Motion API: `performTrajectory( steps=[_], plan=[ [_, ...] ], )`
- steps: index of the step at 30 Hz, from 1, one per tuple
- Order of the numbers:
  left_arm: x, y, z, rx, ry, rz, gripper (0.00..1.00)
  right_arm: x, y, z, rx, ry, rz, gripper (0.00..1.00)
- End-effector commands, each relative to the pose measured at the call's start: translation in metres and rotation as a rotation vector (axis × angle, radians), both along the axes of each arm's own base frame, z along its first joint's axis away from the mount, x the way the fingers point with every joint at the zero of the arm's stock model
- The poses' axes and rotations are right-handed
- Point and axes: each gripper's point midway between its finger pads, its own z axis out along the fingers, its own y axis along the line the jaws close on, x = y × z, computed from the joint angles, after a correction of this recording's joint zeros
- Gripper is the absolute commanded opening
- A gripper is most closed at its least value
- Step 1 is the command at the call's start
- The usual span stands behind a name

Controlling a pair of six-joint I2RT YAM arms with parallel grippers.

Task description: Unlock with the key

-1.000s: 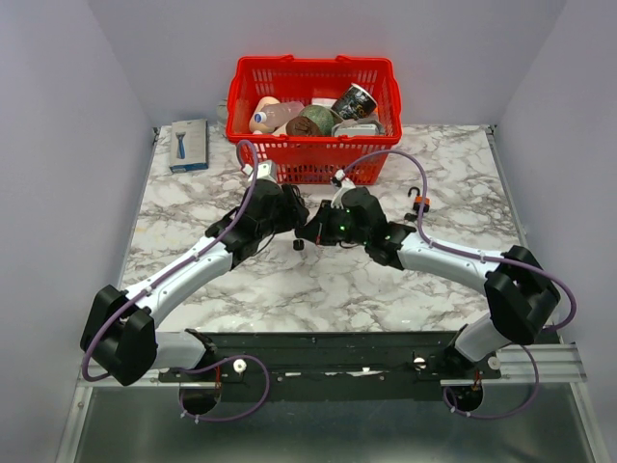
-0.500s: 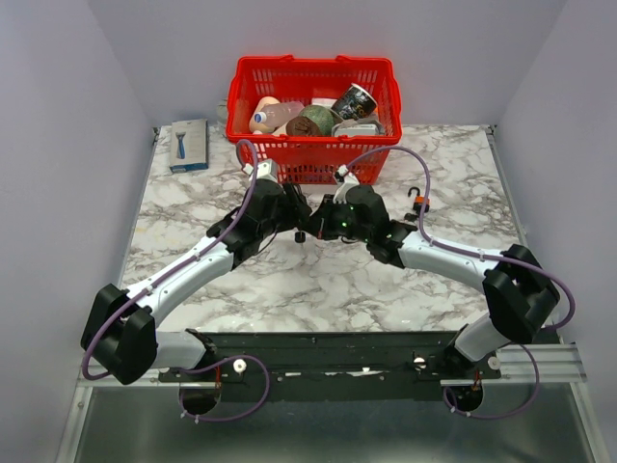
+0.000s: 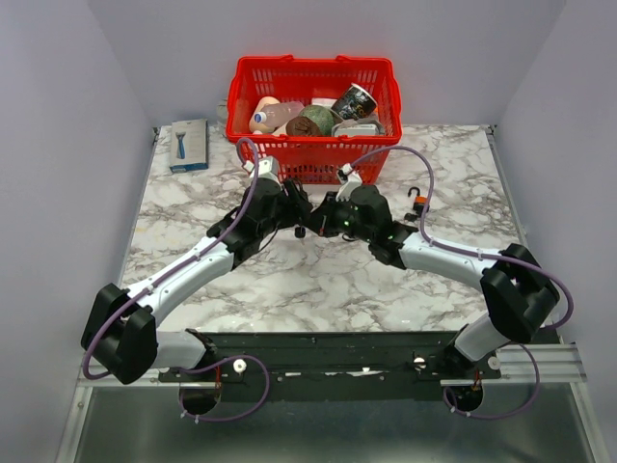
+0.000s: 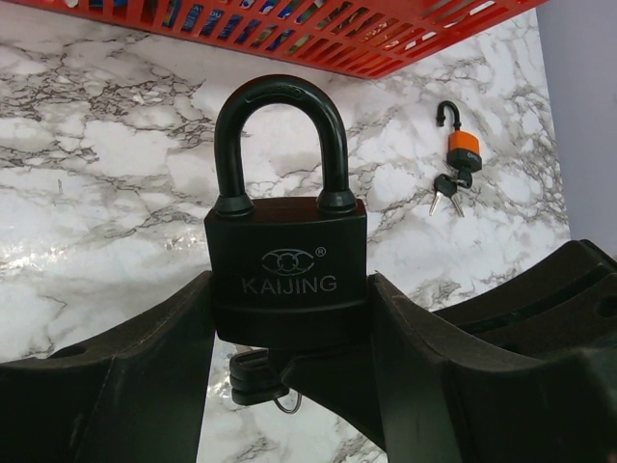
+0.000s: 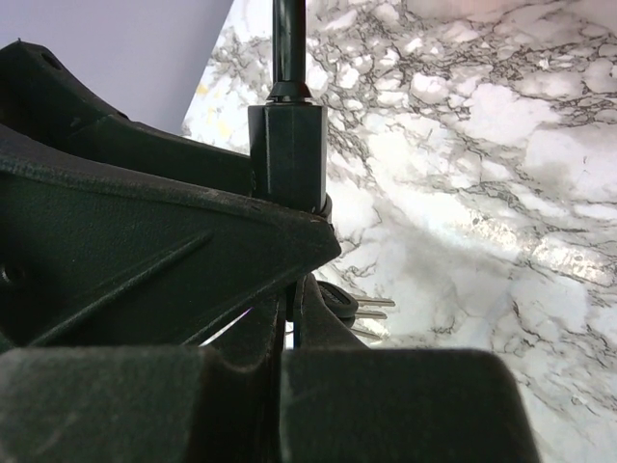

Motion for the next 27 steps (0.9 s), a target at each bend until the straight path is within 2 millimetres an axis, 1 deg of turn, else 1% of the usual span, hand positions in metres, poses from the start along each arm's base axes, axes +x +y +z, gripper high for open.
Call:
performTrajectory(
  steps=[1,2,4,8,10,11,12,14,16,17,23,27],
  plan=[
    [-0.054,-0.041,0.004,-0.079,0.056,-0.286,0.0,0.048,-0.015,0.094,0.235,-0.262,-0.156,0.01],
    [-0.053,-0.042,0.006,-0.085,0.048,-0.291,0.0,0.047,-0.017,0.099,0.244,-0.271,-0.155,0.01],
    [-0.055,-0.043,0.009,-0.089,0.038,-0.303,0.0,0.044,-0.018,0.1,0.25,-0.269,-0.15,0.01],
    [-0.058,-0.045,0.023,-0.118,-0.016,-0.33,0.0,0.039,-0.025,0.107,0.27,-0.272,-0.141,0.01],
    [-0.058,-0.045,0.027,-0.122,-0.032,-0.342,0.0,0.036,-0.028,0.111,0.282,-0.274,-0.137,0.01],
    [-0.059,-0.047,0.032,-0.134,-0.05,-0.351,0.0,0.034,-0.029,0.113,0.291,-0.274,-0.125,0.01],
    [-0.062,-0.048,0.032,-0.139,-0.047,-0.37,0.0,0.033,-0.03,0.114,0.299,-0.273,-0.117,0.01],
    [-0.063,-0.052,0.043,-0.168,-0.082,-0.394,0.0,0.028,-0.032,0.121,0.317,-0.287,-0.094,0.01],
    [-0.069,-0.056,0.045,-0.186,-0.088,-0.429,0.0,0.024,-0.033,0.125,0.321,-0.296,-0.078,0.01],
    [-0.069,-0.058,0.05,-0.199,-0.101,-0.437,0.0,0.021,-0.034,0.129,0.326,-0.306,-0.062,0.01],
    [-0.077,-0.061,0.061,-0.23,-0.143,-0.479,0.0,0.01,-0.039,0.142,0.333,-0.339,-0.002,0.01],
    [-0.081,-0.063,0.066,-0.244,-0.167,-0.509,0.0,0.005,-0.04,0.146,0.341,-0.344,0.032,0.01]
  ],
)
